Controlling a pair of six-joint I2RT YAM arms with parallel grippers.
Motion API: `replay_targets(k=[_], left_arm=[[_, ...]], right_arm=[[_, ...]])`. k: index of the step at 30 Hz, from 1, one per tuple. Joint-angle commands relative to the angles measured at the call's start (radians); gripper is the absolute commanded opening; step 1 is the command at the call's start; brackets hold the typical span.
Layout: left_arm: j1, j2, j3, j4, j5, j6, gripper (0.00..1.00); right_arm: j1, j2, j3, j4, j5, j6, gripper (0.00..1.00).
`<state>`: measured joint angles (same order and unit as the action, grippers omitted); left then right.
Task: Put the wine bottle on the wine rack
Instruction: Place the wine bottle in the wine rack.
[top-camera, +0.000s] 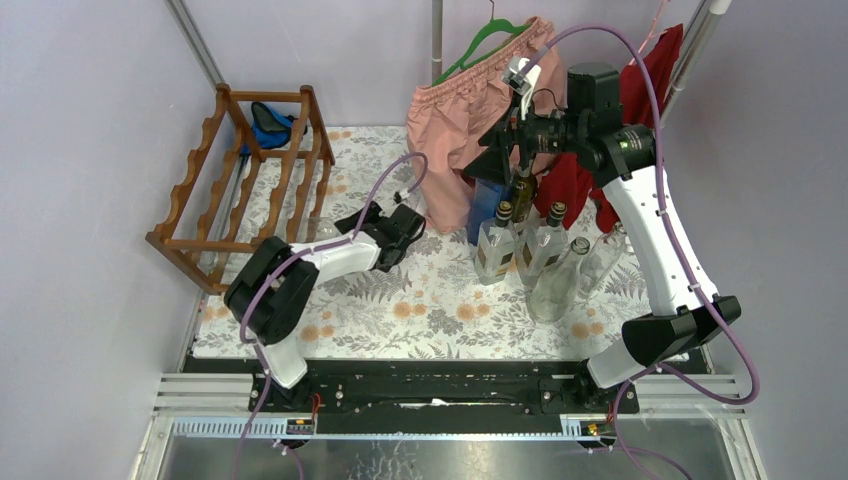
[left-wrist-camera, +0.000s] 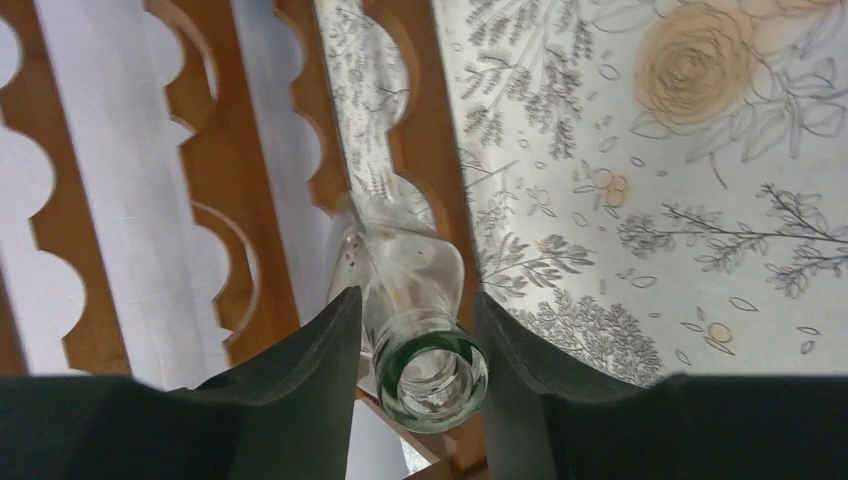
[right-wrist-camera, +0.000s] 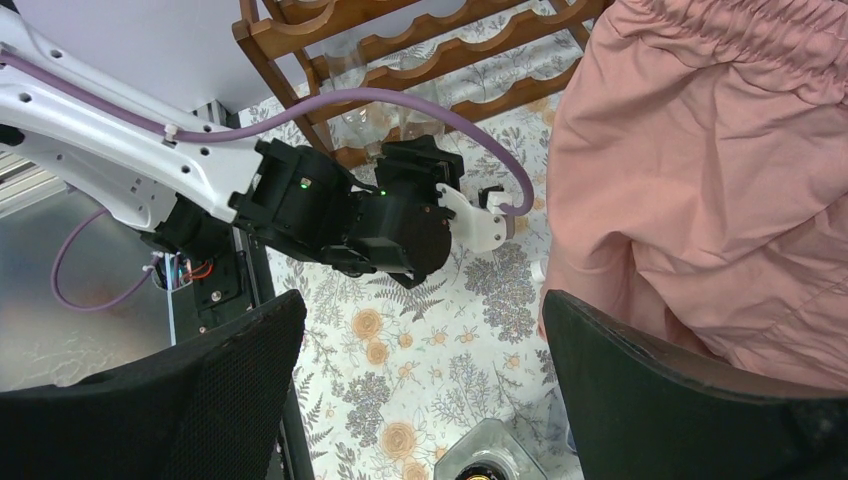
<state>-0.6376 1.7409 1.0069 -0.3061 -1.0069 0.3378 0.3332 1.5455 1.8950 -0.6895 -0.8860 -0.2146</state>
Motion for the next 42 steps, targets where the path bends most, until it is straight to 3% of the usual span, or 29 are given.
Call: replay_targets(k=[1, 11, 18, 25, 29, 33, 38, 42], left_arm=[[-0.003, 0.028, -0.017, 0.045, 0.072, -0.117, 0.52], [-0.059, -0.039, 0.113, -0.122, 0.1, -0.27, 0.85], [-0.121, -0.156, 0.25, -0.316, 0.222, -0.412, 0.86], [-0.134, -0.427, 0.255, -0.32, 0.442, -0.513, 0.86], [-0.135, -0.581, 0.282, -0.311, 0.472, -0.533, 0.86], [-0.135, -0.716, 0.361, -0.295, 0.503, -0.538, 0.85], [-0.134, -0.852, 0.453, -0.199, 0.553, -0.532, 0.87], [-0.135, -0.904, 0.515, -0.104, 0.594, -0.516, 0.88]], right_arm=[[-0.007, -0.042, -0.001, 0.033, -0.037, 0.003, 0.96], [-0.008, -0.038, 0.023, 0.016, -0.053, -0.006, 0.96], [-0.009, -0.013, 0.126, -0.052, -0.04, -0.063, 1.0], [-0.013, 0.04, 0.303, -0.127, -0.007, -0.118, 1.0], [-0.014, 0.07, 0.377, -0.148, 0.027, -0.139, 1.0], [-0.015, 0.072, 0.35, -0.141, 0.038, -0.156, 1.0], [-0.004, 0.051, 0.182, -0.059, -0.043, -0.169, 1.0], [0.085, 0.083, 0.162, -0.076, 0.007, -0.261, 1.0]])
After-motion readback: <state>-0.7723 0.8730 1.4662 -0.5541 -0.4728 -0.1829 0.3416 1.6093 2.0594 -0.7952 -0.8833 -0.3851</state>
